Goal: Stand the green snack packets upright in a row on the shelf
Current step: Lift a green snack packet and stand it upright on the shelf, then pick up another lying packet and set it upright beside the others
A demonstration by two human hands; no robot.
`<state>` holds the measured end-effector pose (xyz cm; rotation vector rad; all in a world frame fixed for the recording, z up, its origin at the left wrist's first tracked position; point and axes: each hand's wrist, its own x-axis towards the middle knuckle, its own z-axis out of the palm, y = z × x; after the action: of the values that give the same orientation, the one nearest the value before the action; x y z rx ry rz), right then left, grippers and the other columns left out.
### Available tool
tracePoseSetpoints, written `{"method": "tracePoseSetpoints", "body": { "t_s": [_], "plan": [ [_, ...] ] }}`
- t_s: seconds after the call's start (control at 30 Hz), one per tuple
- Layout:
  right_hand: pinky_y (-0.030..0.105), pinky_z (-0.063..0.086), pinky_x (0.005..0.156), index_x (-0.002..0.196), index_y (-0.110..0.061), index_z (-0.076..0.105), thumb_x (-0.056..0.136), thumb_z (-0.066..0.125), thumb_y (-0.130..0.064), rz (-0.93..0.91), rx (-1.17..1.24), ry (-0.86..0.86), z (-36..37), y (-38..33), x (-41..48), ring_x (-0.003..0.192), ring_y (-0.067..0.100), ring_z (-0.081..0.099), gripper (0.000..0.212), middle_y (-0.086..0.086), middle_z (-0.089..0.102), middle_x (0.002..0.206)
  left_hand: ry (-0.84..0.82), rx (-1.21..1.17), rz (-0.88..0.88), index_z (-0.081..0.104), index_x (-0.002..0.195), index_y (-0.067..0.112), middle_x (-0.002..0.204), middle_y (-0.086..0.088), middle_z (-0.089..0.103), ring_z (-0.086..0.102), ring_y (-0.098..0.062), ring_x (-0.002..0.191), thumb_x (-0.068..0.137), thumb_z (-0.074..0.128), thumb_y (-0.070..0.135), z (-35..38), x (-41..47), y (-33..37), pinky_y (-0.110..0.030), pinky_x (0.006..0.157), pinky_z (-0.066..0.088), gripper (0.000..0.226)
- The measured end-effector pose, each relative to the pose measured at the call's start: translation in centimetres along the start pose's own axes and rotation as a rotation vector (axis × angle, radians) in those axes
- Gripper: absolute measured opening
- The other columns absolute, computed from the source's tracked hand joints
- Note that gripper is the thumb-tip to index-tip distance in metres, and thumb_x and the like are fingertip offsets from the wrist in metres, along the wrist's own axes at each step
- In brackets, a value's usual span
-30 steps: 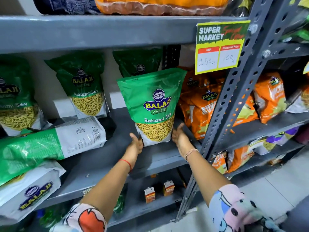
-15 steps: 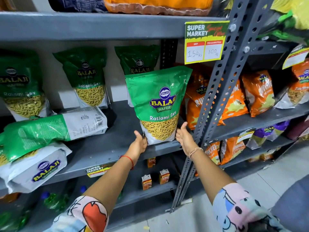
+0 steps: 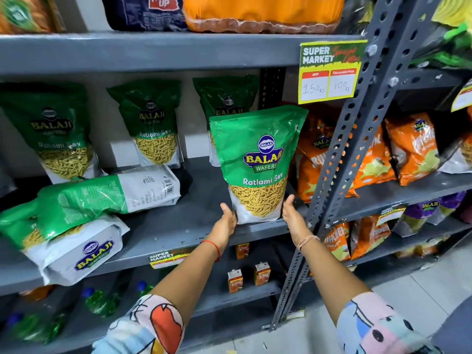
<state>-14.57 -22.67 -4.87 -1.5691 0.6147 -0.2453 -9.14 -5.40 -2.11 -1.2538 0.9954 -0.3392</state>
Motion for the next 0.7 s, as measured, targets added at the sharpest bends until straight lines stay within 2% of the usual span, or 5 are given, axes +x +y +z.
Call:
{"method": "tracePoseSetpoints", "body": {
  "t_s": [0.23, 0.37, 0.5, 0.6, 0.7],
  "plan": [
    [0.038, 0.022, 0.116, 0.135, -0.012, 0.035, 0.091, 0.032, -0.046, -0.907, -0.390, 0.262, 5.6, 0.0, -5.3, 0.140, 0.016, 0.023, 0.056, 0.010, 0.028, 0.150, -0.297, 0.092, -0.190, 0.006, 0.149, 0.008, 0.158, -0.013, 0.008, 0.013, -0.030, 0.144, 0.098, 0.028, 0.040, 4.3, -4.8, 3.1, -0.057, 0.099, 0.025, 0.063],
    [0.032, 0.020, 0.115, 0.127, -0.010, 0.043, 0.091, 0.032, -0.046, -1.164, -0.406, -0.027, 12.8, -5.0, -6.4, 0.138, 0.017, 0.029, 0.053, 0.012, 0.036, 0.144, -0.399, 0.582, 0.299, 0.015, 0.146, 0.004, 0.157, -0.013, 0.017, 0.016, -0.029, 0.144, 0.101, 0.020, 0.030, 5.3, -8.5, 0.9, -0.050, 0.111, 0.019, 0.053],
    [0.027, 0.027, 0.111, 0.124, -0.009, 0.051, 0.089, 0.035, -0.052, -0.912, -0.411, -0.335, 20.3, -11.9, -4.2, 0.129, 0.018, 0.040, 0.058, 0.012, 0.048, 0.139, -0.368, 1.665, 1.265, 0.020, 0.147, 0.011, 0.154, -0.021, 0.019, 0.021, -0.032, 0.141, 0.101, 0.015, 0.035, 7.7, -9.0, -1.6, -0.038, 0.117, 0.015, 0.052],
    [0.024, 0.031, 0.106, 0.126, -0.009, 0.050, 0.094, 0.034, -0.040, -0.529, -0.462, -0.595, 24.4, -15.1, -0.8, 0.127, 0.024, 0.043, 0.048, 0.011, 0.048, 0.139, -0.536, 1.660, 0.827, 0.045, 0.134, 0.012, 0.129, -0.012, 0.054, 0.049, -0.027, 0.119, 0.100, 0.018, 0.042, 10.4, -6.7, -1.0, -0.032, 0.097, 0.039, 0.054],
    [0.036, 0.023, 0.115, 0.132, -0.015, 0.044, 0.090, 0.020, -0.058, -0.409, -0.657, -0.690, 28.4, -16.2, 3.1, 0.134, 0.026, 0.035, 0.065, 0.007, 0.040, 0.146, -0.545, 1.654, 0.760, 0.051, 0.125, 0.011, 0.105, -0.007, 0.070, 0.060, -0.021, 0.105, 0.099, 0.020, 0.043, 11.5, -5.9, -0.6, -0.027, 0.093, 0.046, 0.051]
  ]
}}
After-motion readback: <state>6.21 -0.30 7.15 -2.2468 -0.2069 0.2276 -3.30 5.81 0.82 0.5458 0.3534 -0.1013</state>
